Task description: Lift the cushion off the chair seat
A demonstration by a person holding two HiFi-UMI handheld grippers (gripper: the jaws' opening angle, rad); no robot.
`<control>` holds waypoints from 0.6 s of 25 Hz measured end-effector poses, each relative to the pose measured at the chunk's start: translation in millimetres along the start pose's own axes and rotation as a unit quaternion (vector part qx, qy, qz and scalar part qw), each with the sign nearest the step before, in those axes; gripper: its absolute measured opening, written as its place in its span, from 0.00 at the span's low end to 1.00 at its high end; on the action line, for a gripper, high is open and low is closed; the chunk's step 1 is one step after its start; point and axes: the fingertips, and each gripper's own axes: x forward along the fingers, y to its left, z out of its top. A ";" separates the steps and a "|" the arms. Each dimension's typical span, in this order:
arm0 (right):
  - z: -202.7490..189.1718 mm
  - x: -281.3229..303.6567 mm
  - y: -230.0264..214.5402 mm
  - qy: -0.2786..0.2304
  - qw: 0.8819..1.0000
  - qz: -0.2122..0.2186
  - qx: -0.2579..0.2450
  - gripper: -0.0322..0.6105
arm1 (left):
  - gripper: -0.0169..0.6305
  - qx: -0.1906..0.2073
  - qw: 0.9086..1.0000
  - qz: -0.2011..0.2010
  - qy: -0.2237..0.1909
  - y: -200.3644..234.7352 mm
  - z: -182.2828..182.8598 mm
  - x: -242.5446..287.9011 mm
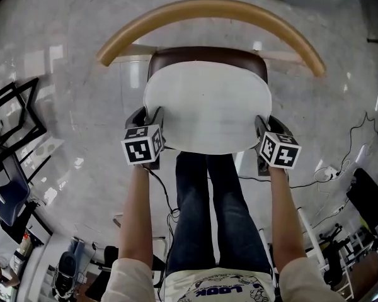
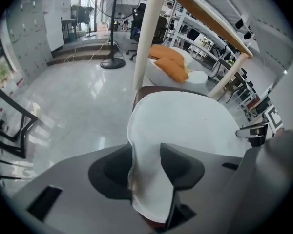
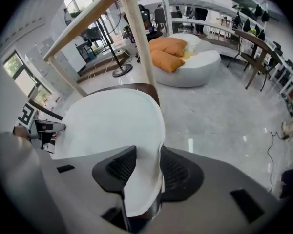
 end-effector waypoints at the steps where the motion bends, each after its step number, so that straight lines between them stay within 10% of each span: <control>1: 0.3 -2.3 1.2 -0.001 1.000 -0.010 -0.007 0.30 | 0.32 0.009 1.000 0.012 -0.002 -0.3 0.3 -2.5; 15: 13.0 -88.9 27.1 -0.066 0.997 -0.043 -0.016 0.14 | 0.12 0.056 0.997 0.043 -0.022 -9.5 13.2 -83.9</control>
